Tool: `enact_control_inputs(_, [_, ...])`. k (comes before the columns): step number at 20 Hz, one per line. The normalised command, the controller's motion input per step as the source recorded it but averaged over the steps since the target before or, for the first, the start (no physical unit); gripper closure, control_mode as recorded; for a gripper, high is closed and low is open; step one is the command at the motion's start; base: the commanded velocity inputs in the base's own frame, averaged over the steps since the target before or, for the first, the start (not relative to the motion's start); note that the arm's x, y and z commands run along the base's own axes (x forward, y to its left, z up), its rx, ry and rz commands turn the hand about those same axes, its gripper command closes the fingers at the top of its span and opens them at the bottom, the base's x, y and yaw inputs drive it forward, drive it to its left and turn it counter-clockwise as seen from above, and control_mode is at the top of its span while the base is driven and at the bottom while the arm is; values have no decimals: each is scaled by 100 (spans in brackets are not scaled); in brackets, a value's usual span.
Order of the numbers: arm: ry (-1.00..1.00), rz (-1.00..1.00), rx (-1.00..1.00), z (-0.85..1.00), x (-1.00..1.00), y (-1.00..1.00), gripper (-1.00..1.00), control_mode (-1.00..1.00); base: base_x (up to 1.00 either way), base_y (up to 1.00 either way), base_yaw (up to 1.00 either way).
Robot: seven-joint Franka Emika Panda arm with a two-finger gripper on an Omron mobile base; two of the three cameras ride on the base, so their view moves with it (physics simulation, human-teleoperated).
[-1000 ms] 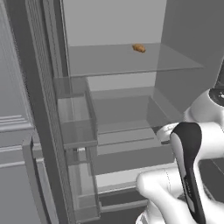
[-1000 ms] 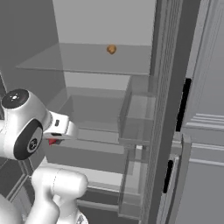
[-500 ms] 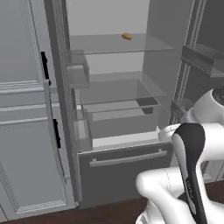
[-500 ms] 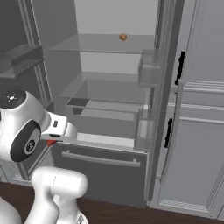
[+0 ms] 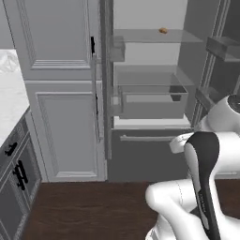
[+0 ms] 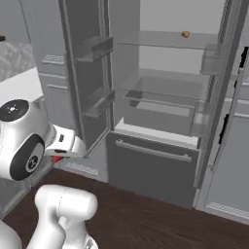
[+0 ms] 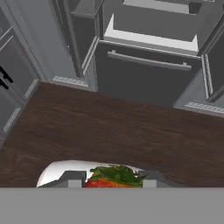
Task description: Take the strawberry from the fridge and place it on top of the pancake, located on the dining counter.
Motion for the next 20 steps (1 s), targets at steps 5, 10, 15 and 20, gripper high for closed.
enact_control_inputs(5, [0, 0, 0, 0, 0, 0, 100, 100, -95, 50, 73])
enact_control_inputs(10, [0, 0, 0, 0, 0, 0, 100, 100, -48, 66, 88])
enact_control_inputs(15, [0, 0, 0, 0, 0, 0, 100, 100, -51, 100, 73])
enact_control_inputs(20, [0, 0, 0, 0, 0, 0, 100, 100, -44, 100, 58])
